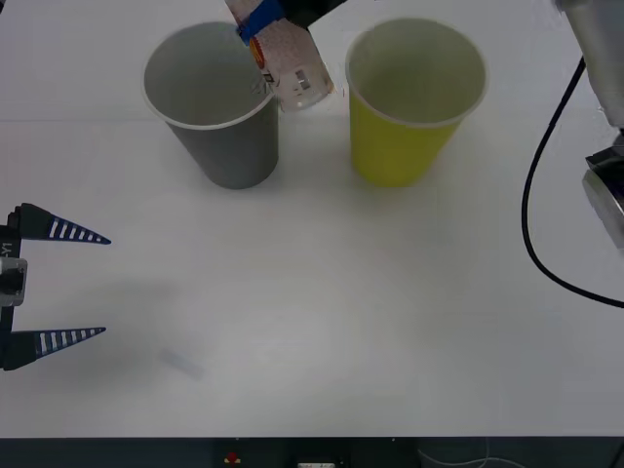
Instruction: Put the can into the green bin and the plastic bottle into the gray bin
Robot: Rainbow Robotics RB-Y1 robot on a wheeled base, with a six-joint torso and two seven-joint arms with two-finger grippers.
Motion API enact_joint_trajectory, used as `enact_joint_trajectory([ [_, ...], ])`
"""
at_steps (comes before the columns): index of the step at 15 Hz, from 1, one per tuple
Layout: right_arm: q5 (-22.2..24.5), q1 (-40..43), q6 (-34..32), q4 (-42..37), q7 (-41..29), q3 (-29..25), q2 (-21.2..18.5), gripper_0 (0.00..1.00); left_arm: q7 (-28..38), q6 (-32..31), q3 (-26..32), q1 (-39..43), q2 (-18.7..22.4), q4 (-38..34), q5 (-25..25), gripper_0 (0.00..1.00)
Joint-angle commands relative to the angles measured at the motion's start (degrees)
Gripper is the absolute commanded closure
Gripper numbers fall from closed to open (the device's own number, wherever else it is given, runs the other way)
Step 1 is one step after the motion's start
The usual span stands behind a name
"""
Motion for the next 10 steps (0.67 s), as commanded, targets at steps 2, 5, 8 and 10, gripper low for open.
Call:
enact_joint_trajectory([
  [2,3.3,-7.1,7.6,12.4,0.0,3.5,6.2,1.0,0.0,0.0,0.0,0.0,0.0,0.0,0.0,0.0],
  [5,4.3,-10.7,14.9,20.6,0.0,7.1,10.2,1.0,0.0,0.0,0.0,0.0,0.0,0.0,0.0,0.0],
  [8,5.0,-11.1,18.0,22.1,0.0,10.0,11.6,1.0,0.0,0.0,0.0,0.0,0.0,0.0,0.0,0.0],
  [10,4.9,-11.1,18.0,22.1,0.1,10.1,11.7,1.0,0.0,0.0,0.0,0.0,0.0,0.0,0.0,0.0],
])
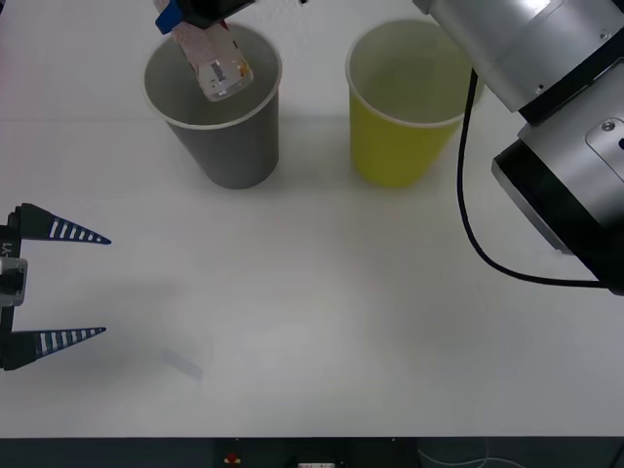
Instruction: Put the can into the green bin and the plastic bottle into the gray bin
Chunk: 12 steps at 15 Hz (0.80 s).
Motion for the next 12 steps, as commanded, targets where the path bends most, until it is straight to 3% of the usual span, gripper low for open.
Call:
enact_joint_trajectory([
  [1,0.0,0.0,0.1,-0.1,0.1,0.2,0.1,1.0,0.0,0.0,0.0,0.0,0.0,0.0,0.0,0.0],
  [2,0.0,0.1,0.1,0.0,0.0,0.2,0.1,1.0,0.0,0.0,0.0,0.0,0.0,0.0,0.0,0.0],
  [3,0.0,0.0,0.1,0.0,0.1,0.2,0.1,0.94,0.0,0.0,0.0,0.0,0.0,0.0,0.0,0.0],
  [5,-0.2,0.0,0.9,0.0,0.1,0.2,0.1,0.17,0.0,0.0,0.0,0.0,0.0,0.0,0.0,0.0],
  [6,-0.3,0.0,2.0,0.0,0.3,0.2,0.1,0.0,0.0,0.0,0.0,0.0,0.0,0.0,0.0,0.0],
  [12,-3.1,0.0,0.7,-0.2,3.2,-0.2,-1.3,0.0,0.0,0.0,0.0,0.0,0.0,0.0,0.0,0.0],
])
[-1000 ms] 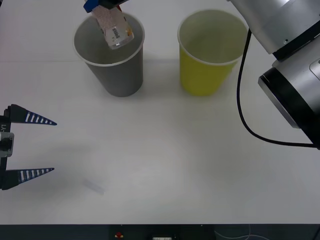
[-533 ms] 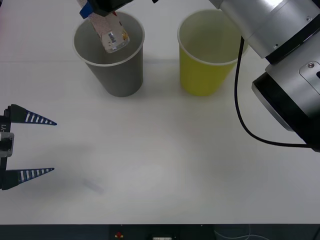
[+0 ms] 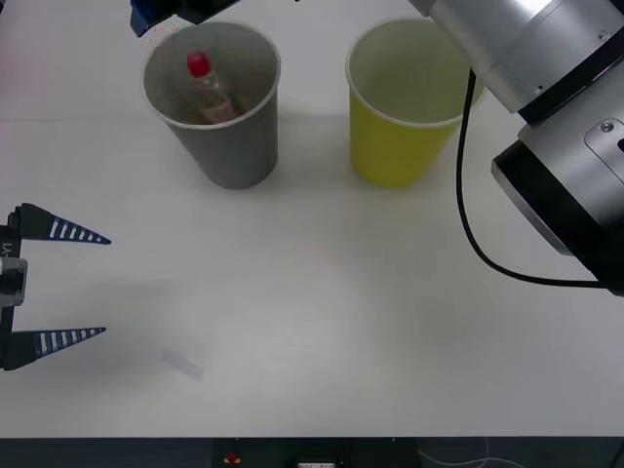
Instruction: Put the can into the green bin and the plastic bottle into the gray bin
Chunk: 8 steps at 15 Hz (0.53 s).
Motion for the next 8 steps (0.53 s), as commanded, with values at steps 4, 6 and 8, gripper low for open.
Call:
enact_joint_trajectory([
  [4,-14.8,1.2,-11.4,-1.8,12.4,-4.6,-9.1,0.0,0.0,0.0,0.0,0.0,0.0,0.0,0.0,0.0],
  [6,-17.7,5.2,-13.7,-7.8,13.6,-7.0,-13.6,0.0,0.0,0.0,0.0,0.0,0.0,0.0,0.0,0.0],
  [8,-19.6,9.6,-13.8,-14.9,13.7,-8.2,-17.3,0.0,0.0,0.0,0.0,0.0,0.0,0.0,0.0,0.0],
])
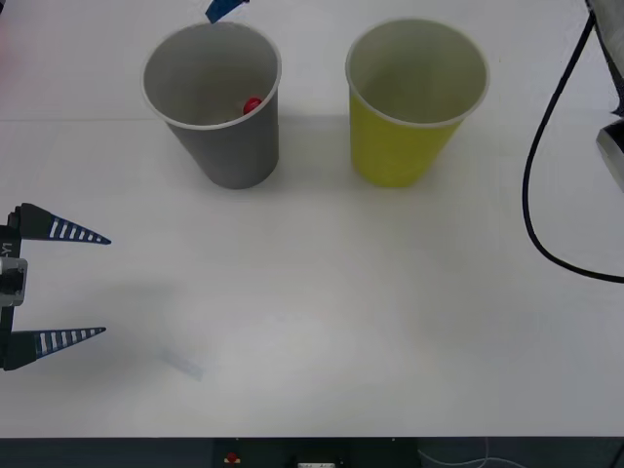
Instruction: Put the can into the green bin and the plastic bottle into the gray bin
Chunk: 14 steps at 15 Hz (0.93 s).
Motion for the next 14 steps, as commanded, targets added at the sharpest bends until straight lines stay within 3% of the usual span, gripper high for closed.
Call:
enact_joint_trajectory([
  [1,-3.1,7.0,-0.3,-10.7,0.2,-1.7,-5.7,0.0,0.0,0.0,0.0,0.0,0.0,0.0,0.0,0.0],
  [9,-10.4,34.0,-0.3,-40.5,4.5,-13.9,-20.5,0.0,0.0,0.0,0.0,0.0,0.0,0.0,0.0,0.0],
  [14,-15.1,53.6,-1.0,-53.4,15.3,-26.6,-23.4,0.0,0.0,0.0,0.0,0.0,0.0,0.0,0.0,0.0],
])
